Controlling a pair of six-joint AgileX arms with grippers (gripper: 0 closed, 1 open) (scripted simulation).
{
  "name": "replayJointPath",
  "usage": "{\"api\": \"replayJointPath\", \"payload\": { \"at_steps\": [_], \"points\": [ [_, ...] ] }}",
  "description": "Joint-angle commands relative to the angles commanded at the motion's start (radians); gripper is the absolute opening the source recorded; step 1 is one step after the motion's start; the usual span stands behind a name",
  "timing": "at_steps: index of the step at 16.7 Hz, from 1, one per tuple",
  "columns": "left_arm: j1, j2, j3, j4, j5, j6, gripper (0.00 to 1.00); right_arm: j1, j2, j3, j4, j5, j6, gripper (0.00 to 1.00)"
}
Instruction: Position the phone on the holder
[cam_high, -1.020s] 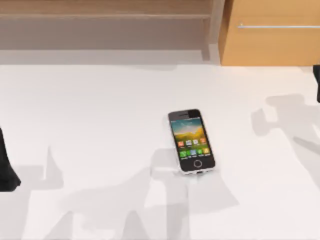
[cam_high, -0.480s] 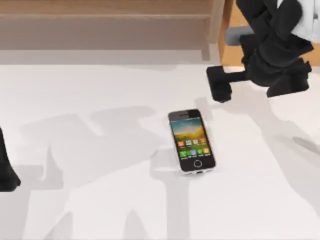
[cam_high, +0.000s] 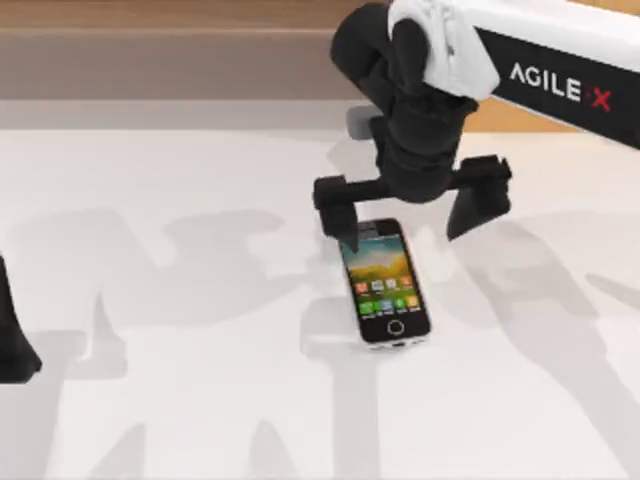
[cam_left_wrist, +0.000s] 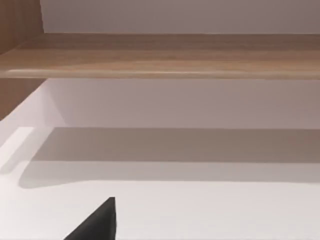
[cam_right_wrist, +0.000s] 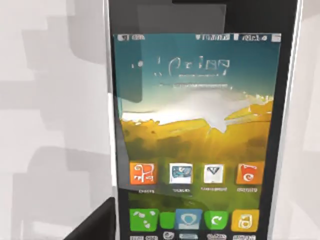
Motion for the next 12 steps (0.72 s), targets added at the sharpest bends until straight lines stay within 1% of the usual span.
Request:
{"api": "replayJointPath", "payload": {
  "at_steps": [4, 10, 12],
  "points": [
    [0.0, 0.0, 0.0, 0.0, 0.0, 0.0, 1.0, 0.029, 0.036, 0.06, -0.038, -0.006, 0.033, 1.0],
    [0.0, 0.0, 0.0, 0.0, 0.0, 0.0, 1.0, 0.025, 0.035, 0.054, -0.033, -0.005, 0.031, 1.0],
    [0.0, 0.0, 0.0, 0.0, 0.0, 0.0, 1.0, 0.027, 0.049, 0.024, 0.003, -0.006, 0.031, 1.0]
  ]
}}
